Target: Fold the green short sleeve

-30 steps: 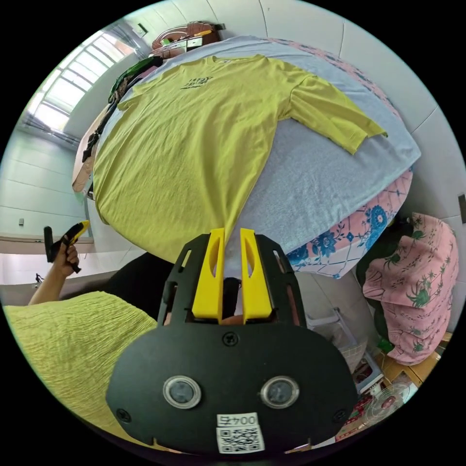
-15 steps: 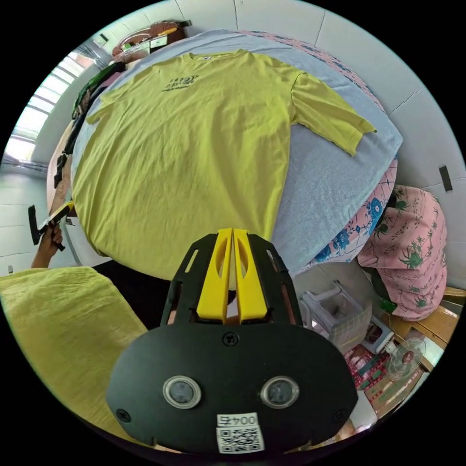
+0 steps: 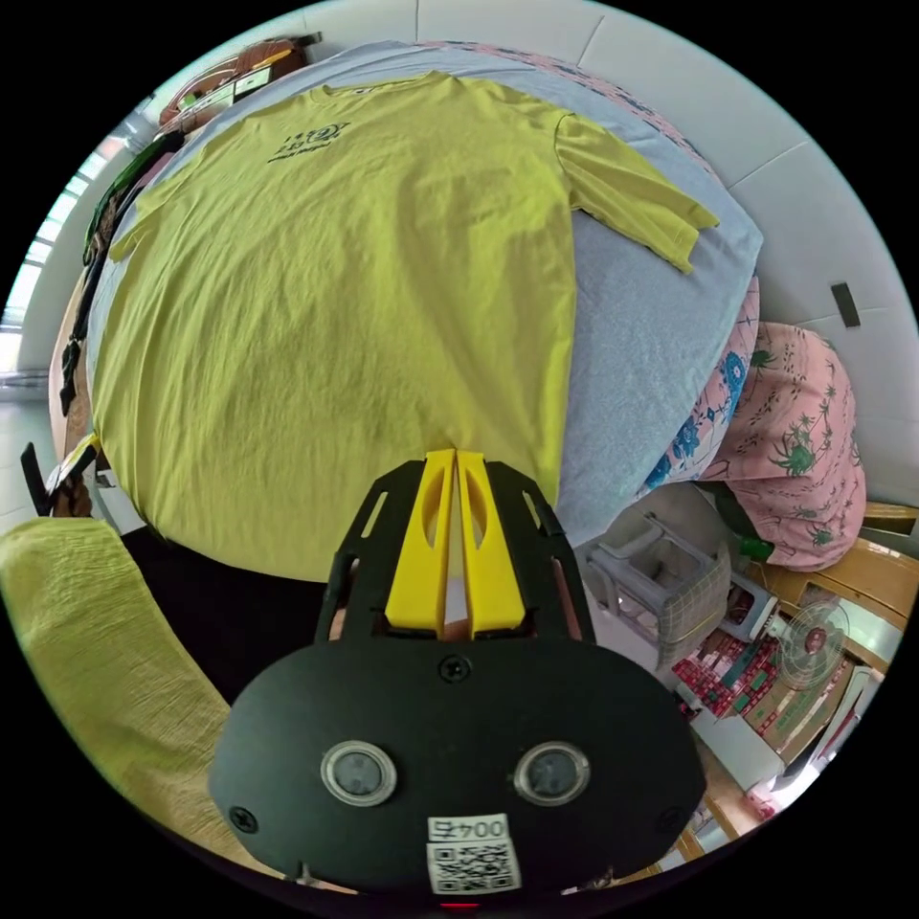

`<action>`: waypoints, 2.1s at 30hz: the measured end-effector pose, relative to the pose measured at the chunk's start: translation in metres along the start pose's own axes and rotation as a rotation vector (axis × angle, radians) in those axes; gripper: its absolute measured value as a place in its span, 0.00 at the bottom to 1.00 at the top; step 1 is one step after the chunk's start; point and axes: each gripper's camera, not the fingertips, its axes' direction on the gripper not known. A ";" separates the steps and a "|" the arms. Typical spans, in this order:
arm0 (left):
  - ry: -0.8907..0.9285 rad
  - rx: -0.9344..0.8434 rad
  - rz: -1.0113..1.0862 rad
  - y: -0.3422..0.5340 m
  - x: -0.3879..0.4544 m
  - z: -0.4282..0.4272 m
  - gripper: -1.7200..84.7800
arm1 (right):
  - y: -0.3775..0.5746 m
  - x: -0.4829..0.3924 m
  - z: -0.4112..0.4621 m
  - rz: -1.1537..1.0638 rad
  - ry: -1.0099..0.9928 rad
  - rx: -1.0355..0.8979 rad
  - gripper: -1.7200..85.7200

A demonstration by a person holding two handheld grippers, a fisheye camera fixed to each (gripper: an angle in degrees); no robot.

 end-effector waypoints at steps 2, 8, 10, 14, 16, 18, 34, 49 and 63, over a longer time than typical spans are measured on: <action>-0.024 -0.014 0.020 -0.014 -0.011 -0.005 0.04 | -0.002 0.006 -0.001 0.013 -0.034 -0.015 0.01; 0.006 -0.045 0.002 -0.051 -0.042 0.011 0.03 | -0.007 0.006 -0.004 -0.049 -0.004 -0.052 0.01; 0.016 -0.065 0.002 -0.065 -0.047 0.018 0.03 | -0.004 0.010 -0.006 -0.034 -0.014 -0.036 0.01; 0.000 -0.087 -0.037 -0.093 -0.066 0.012 0.03 | 0.006 0.024 -0.011 0.016 -0.047 0.014 0.01; -0.010 -0.032 -0.034 -0.111 -0.068 -0.003 0.02 | 0.010 0.031 -0.013 0.033 -0.057 0.029 0.01; -0.037 0.034 -0.018 -0.138 -0.066 -0.016 0.02 | 0.013 0.037 -0.016 0.053 -0.066 0.042 0.01; -0.314 -0.124 0.099 -0.395 -0.033 0.156 0.02 | 0.037 0.149 -0.076 0.215 -0.252 0.218 0.09; -0.447 -0.259 0.114 -0.487 -0.018 0.241 0.02 | -0.051 0.300 -0.083 0.284 -0.529 0.299 0.12; -0.477 -0.302 0.066 -0.547 -0.015 0.297 0.02 | -0.073 0.367 -0.090 0.228 -0.480 0.268 0.07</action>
